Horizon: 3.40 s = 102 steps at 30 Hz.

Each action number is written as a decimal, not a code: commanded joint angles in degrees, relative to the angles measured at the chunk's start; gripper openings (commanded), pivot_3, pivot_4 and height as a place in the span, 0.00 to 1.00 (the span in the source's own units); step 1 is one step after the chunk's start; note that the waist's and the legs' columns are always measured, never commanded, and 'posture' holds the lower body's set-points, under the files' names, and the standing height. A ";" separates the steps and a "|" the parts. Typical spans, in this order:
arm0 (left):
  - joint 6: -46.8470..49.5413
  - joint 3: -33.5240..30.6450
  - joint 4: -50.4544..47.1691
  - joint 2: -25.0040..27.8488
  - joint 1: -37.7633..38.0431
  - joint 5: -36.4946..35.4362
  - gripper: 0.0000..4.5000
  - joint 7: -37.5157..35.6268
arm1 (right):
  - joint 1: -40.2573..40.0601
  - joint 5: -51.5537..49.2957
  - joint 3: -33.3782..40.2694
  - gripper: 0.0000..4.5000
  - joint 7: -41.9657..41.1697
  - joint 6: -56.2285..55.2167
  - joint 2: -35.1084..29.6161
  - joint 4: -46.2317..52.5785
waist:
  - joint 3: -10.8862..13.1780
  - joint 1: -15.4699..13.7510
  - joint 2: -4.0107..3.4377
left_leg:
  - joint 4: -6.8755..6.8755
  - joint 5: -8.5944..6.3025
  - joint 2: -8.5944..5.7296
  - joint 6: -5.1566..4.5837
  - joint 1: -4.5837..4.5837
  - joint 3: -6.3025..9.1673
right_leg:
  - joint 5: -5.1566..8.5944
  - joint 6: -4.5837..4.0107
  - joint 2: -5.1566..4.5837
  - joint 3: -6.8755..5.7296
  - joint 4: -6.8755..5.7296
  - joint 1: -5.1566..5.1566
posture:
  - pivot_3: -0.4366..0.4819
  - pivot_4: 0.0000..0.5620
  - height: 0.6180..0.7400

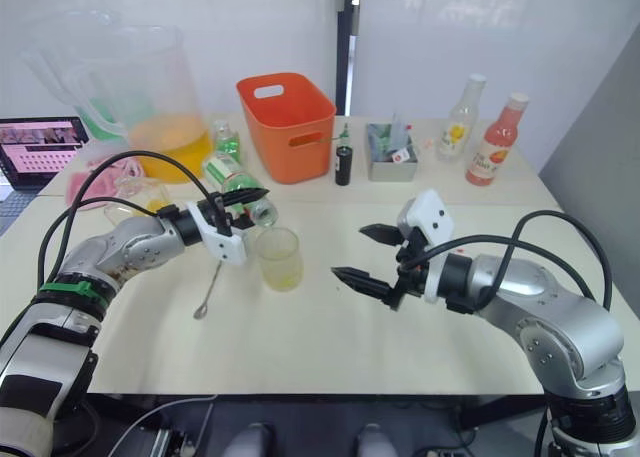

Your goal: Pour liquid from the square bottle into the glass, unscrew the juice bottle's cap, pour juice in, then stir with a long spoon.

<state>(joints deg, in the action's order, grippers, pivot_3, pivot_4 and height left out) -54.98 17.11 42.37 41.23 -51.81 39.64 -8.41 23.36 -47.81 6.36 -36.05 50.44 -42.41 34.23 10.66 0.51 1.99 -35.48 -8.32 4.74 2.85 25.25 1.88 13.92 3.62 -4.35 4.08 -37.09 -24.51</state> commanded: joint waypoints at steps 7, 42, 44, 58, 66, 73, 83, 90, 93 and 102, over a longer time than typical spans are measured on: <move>-1.18 -0.61 -1.91 1.24 -2.51 0.38 0.31 2.40 | 0.92 0.03 1.56 1.00 -0.04 -1.54 -0.27 0.74 | 0.00 0.00 0.00 | -0.04 0.00 0.00 0.00 0.00 0.00 | -0.01 -0.01 0.00 0.00 -0.02 0.00 | 0.48 0.27 0.70; 1.37 -1.74 -1.64 0.13 -1.64 -7.53 0.31 -0.84 | 1.89 0.16 0.97 1.00 -0.28 -1.44 -0.20 0.13 | 0.00 0.01 0.00 | -0.36 0.00 0.00 0.00 0.02 0.00 | -0.09 0.13 0.00 0.02 -0.06 0.09 | 0.48 0.27 0.70; 3.18 -2.79 -2.23 -0.77 -1.36 -13.13 0.31 -4.76 | 1.87 0.26 0.95 1.00 -0.44 -1.54 -0.20 -0.01 | 0.00 0.00 0.00 | -0.37 0.00 0.00 0.00 0.02 0.00 | -0.09 0.14 0.00 0.01 -0.06 0.09 | 0.48 0.27 0.70; 49.72 -17.59 -28.12 -5.71 5.13 -53.79 0.31 -28.30 | 3.08 1.30 0.24 1.00 -2.37 -2.50 0.33 -2.30 | 0.00 0.39 0.00 | -0.43 0.00 0.01 0.00 0.02 0.05 | -0.14 0.07 0.03 0.02 -0.11 0.12 | 0.48 0.27 0.70; 67.82 -27.11 -40.89 -2.73 11.32 -64.55 0.31 -29.30 | 4.11 3.80 -0.26 1.00 -5.40 -7.51 2.41 -6.95 | 0.00 0.43 0.00 | -0.44 0.00 0.01 0.00 0.01 0.06 | -0.14 0.08 0.03 0.02 -0.10 0.14 | 0.48 0.27 0.70; 79.44 -37.91 -50.97 0.99 22.09 -73.73 0.31 -28.75 | 6.83 6.53 -2.65 1.00 -11.21 -11.09 2.87 -13.71 | 0.00 0.69 0.00 | -0.42 0.00 0.04 0.00 -0.03 0.06 | -0.14 0.08 0.05 0.01 -0.07 0.15 | 0.48 0.27 0.70; 88.55 -58.97 -63.08 4.42 44.96 -84.43 0.31 -30.41 | 11.09 8.65 -6.98 1.00 -21.22 -14.49 4.67 -21.07 | 0.00 0.67 0.00 | -0.42 -0.01 0.06 0.00 -0.03 0.05 | -0.11 0.10 0.04 0.00 -0.02 0.14 | 0.48 0.27 0.70; 87.28 -71.99 -55.43 7.41 54.67 -83.40 0.31 -34.53 | 11.52 6.86 -7.64 1.00 -27.41 -13.81 5.49 -21.26 | 0.00 0.56 0.00 | -0.40 -0.01 0.13 0.02 -0.07 0.00 | 0.21 -0.29 0.05 -0.03 -0.02 0.08 | 0.48 0.27 0.70; 86.44 -73.17 -50.28 8.44 54.08 -81.86 0.31 -33.69 | 10.24 7.15 -6.79 1.00 -27.52 -14.12 5.51 -20.30 | -0.03 0.07 0.04 | -0.42 -0.02 0.10 0.03 -0.07 0.00 | 0.24 -0.25 0.00 -0.04 0.01 0.12 | 0.48 0.27 0.70; 79.66 -62.16 -31.18 12.30 40.72 -74.42 0.31 -33.15 | 4.78 6.82 -4.33 1.00 -23.89 -13.15 5.02 -14.81 | -0.08 -0.29 0.14 | -0.40 -0.02 0.13 0.04 -0.07 -0.04 | 0.23 -0.27 0.01 -0.09 0.00 0.07 | 0.48 0.27 0.70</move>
<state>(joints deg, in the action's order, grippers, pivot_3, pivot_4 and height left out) 27.33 -46.36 10.08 51.67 -8.50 -35.65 -41.17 27.88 -39.58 0.18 -60.67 37.46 -36.92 16.80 10.58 0.22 2.13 -35.87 -8.34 4.87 2.89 25.18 1.83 14.14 3.36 -4.35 3.99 -37.09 -24.44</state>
